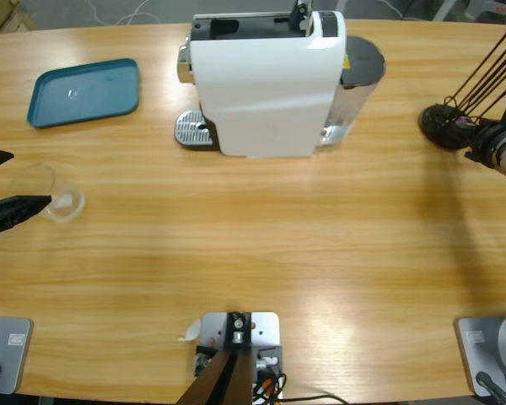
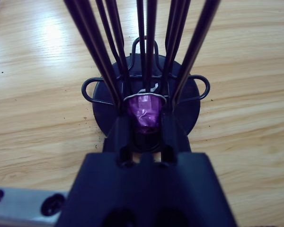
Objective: Pour coffee
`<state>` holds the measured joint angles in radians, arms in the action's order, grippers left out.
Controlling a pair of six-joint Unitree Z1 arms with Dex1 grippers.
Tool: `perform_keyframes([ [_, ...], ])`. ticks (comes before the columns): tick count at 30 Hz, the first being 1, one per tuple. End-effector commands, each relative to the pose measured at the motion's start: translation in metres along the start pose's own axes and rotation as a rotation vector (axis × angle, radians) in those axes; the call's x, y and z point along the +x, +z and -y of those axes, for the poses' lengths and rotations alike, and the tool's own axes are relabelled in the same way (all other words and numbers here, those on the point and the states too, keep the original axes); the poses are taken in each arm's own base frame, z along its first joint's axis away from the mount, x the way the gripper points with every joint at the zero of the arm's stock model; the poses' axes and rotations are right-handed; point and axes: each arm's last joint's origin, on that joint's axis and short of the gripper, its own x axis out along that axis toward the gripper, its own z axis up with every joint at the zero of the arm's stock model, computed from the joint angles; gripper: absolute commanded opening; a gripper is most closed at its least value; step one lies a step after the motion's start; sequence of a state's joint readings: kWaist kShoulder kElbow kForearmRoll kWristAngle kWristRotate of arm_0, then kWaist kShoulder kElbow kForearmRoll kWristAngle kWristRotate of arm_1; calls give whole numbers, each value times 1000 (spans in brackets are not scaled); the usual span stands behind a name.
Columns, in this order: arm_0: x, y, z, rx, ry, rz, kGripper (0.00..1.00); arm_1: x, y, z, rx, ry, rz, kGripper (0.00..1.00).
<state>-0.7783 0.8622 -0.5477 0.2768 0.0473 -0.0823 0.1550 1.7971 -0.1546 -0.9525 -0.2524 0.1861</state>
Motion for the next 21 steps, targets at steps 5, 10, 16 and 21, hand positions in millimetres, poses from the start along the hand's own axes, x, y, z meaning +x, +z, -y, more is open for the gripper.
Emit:
perform_keyframes([
  [5,1,-15,-2,-20,4,-38,982,-33,5,6,-49,-26,6,0],
  [10,2,-15,-2,-20,4,-40,982,-39,21,4,-44,-20,33,0],
  [16,2,-15,-2,-21,4,-40,982,-47,35,4,-44,-16,55,0],
  [21,2,-15,-2,-21,4,-41,982,-62,48,5,-51,-11,80,0],
])
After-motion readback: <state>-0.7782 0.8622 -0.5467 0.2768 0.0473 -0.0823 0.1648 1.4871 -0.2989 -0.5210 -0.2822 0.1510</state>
